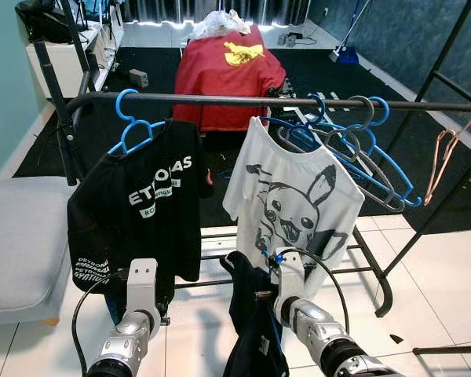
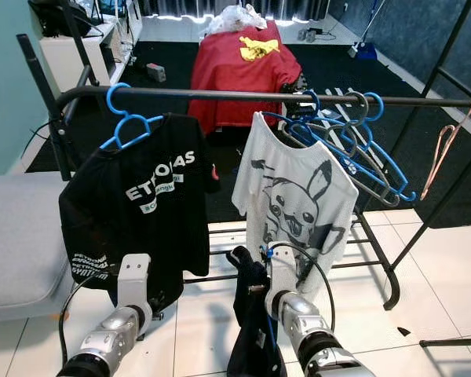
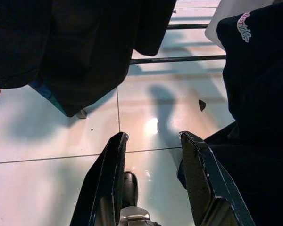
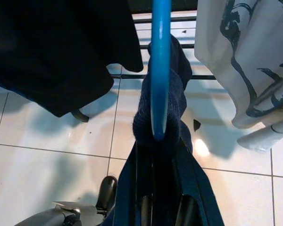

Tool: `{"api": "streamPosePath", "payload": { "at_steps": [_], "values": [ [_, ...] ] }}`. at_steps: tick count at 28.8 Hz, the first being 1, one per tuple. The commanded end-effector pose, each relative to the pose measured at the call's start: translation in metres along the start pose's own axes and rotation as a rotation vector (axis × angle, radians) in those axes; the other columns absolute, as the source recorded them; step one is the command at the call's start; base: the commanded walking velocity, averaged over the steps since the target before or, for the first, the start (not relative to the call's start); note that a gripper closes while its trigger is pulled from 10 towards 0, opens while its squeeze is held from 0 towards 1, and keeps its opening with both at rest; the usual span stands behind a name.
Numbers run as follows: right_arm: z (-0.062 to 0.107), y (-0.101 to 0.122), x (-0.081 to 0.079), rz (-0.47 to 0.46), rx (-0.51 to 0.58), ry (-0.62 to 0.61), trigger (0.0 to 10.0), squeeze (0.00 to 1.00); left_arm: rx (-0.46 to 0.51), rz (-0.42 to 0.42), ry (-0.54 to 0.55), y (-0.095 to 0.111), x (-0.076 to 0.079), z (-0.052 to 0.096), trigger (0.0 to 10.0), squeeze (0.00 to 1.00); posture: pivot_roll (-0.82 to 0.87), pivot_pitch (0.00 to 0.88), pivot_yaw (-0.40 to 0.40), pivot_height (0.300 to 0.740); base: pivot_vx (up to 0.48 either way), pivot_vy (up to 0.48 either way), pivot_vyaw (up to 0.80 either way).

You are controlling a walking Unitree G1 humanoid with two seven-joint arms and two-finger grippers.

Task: Hang hanger

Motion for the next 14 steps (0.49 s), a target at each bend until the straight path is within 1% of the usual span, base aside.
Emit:
{"api": "streamPosePath", "payload": {
  "at_steps": [1, 4, 6, 7, 8, 9, 10, 11, 12, 13, 14],
  "values": [
    [0.0, 0.001, -0.002, -0.012, 0.01, 0.007, 10.0, 0.0, -0.019, 0.008, -0.006, -0.006, 0.003, 0.0, 10.0, 0.0, 0.02, 0.109, -0.056, 0.74, 0.0, 0.0, 0.0],
    [0.0, 0.003, -0.001, -0.007, 0.02, 0.012, 10.0, 0.0, -0.015, 0.013, -0.013, -0.006, 0.004, 0.0, 10.0, 0.0, 0.02, 0.106, -0.057, 0.74, 0.0, 0.0, 0.0],
    [0.001, 0.009, -0.002, 0.024, 0.055, 0.031, 10.0, 0.0, 0.009, 0.02, -0.054, -0.001, 0.011, 0.001, 10.0, 0.0, 0.01, 0.101, -0.056, 0.74, 0.0, 0.0, 0.0],
    [0.001, 0.009, -0.002, 0.024, 0.055, 0.031, 10.0, 0.0, 0.009, 0.02, -0.054, -0.001, 0.011, 0.001, 10.0, 0.0, 0.01, 0.101, -0.056, 0.74, 0.0, 0.0, 0.0],
    [0.003, 0.02, -0.005, 0.034, 0.118, 0.079, 10.0, 0.0, 0.051, 0.022, -0.104, 0.006, 0.018, 0.005, 10.0, 0.0, 0.01, 0.084, -0.053, 0.74, 0.0, 0.0, 0.0],
    [0.005, 0.027, -0.008, 0.045, 0.16, 0.107, 10.0, 0.0, 0.09, 0.001, -0.133, 0.013, 0.021, 0.009, 10.0, 0.0, 0.01, 0.081, -0.051, 0.74, 0.0, 0.0, 0.0],
    [0.007, 0.032, -0.009, 0.053, 0.187, 0.124, 10.0, 0.0, 0.116, -0.015, -0.152, 0.018, 0.022, 0.012, 10.0, 0.0, 0.01, 0.081, -0.051, 0.74, 0.0, 0.0, 0.0],
    [0.007, 0.032, -0.009, 0.053, 0.187, 0.124, 10.0, 0.0, 0.116, -0.015, -0.152, 0.018, 0.022, 0.012, 10.0, 0.0, 0.01, 0.081, -0.051, 0.74, 0.0, 0.0, 0.0],
    [0.012, 0.039, -0.015, 0.091, 0.23, 0.184, 10.0, 0.0, 0.174, -0.022, -0.206, 0.029, 0.026, 0.021, 10.0, 0.0, 0.02, 0.068, -0.037, 0.74, 0.0, 0.0, 0.0],
    [0.025, 0.052, -0.021, 0.176, 0.308, 0.28, 10.0, 0.0, 0.262, -0.001, -0.296, 0.049, 0.03, 0.04, 10.0, 0.0, 0.01, 0.063, -0.026, 0.74, 0.0, 0.0, 0.0],
    [0.036, 0.059, -0.028, 0.239, 0.355, 0.355, 10.0, 0.0, 0.321, 0.012, -0.364, 0.062, 0.034, 0.055, 10.0, 0.0, 0.01, 0.063, -0.026, 0.74, 0.0, 0.0, 0.0]
  ]
}}
Point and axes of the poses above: a point about 5 cm out from each wrist's last joint towards the gripper, its own z axis pointing back from the gripper into the wrist, its own y axis along the axis of the wrist's last joint, x = y × z, the point moved 6 cm from there along -z, pointing out of the wrist towards the gripper, and after that the axes turned 10 degrees about z, right-handed, at the moved point
